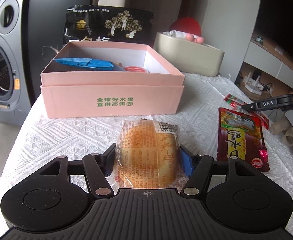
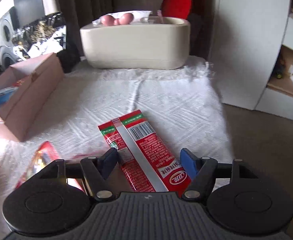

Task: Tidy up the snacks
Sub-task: 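Carry the bread bun into the pink box with the left tool while the right lifts the sausage packet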

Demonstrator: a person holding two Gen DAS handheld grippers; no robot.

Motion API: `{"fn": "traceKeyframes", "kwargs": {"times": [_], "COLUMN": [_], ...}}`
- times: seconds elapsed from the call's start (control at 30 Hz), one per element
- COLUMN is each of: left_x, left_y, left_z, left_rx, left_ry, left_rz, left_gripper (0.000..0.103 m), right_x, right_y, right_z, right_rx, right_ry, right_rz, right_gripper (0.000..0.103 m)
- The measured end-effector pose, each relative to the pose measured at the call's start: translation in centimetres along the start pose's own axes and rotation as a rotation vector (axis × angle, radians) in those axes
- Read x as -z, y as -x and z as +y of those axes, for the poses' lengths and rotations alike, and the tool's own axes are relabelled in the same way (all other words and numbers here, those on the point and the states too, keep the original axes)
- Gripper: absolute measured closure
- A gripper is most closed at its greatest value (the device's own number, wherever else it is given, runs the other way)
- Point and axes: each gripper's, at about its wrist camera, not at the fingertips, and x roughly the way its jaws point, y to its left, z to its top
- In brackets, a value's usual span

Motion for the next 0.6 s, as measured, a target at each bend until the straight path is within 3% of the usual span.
{"fn": "traceKeyframes", "kwargs": {"times": [0.03, 0.2, 0.3, 0.37, 0.43, 0.53, 0.6], "left_x": [0.0, 0.1, 0.1, 0.2, 0.2, 0.2, 0.2], "left_y": [0.0, 0.0, -0.1, -0.1, -0.1, -0.1, -0.2], "left_z": [0.0, -0.4, -0.6, -0.6, -0.6, -0.5, -0.7], "left_rx": [-0.001, -0.016, -0.026, -0.028, -0.027, -0.027, -0.031], "left_ry": [0.000, -0.014, -0.024, -0.026, -0.024, -0.023, -0.027], "left_rz": [0.000, -0.001, 0.000, -0.001, -0.003, -0.004, -0.003], "left_gripper": [0.034, 0.034, 0.034, 0.034, 0.034, 0.034, 0.034], "right_x": [0.3, 0.8, 0.1, 0.0, 0.3, 0.5, 0.4], "right_y": [0.4, 1.6, 0.5, -0.9, -0.5, 1.0, 1.6], "right_z": [0.0, -0.1, -1.5, -2.6, -3.1, -2.8, -2.5], "right_rx": [0.023, -0.052, -0.056, -0.053, -0.104, -0.284, -0.271], "right_ry": [0.019, 0.090, 0.050, -0.013, -0.086, -0.100, -0.127], "right_rz": [-0.019, -0.038, -0.027, 0.027, 0.039, 0.083, 0.061], "right_gripper": [0.034, 0.034, 0.031, 0.027, 0.025, 0.028, 0.029]}}
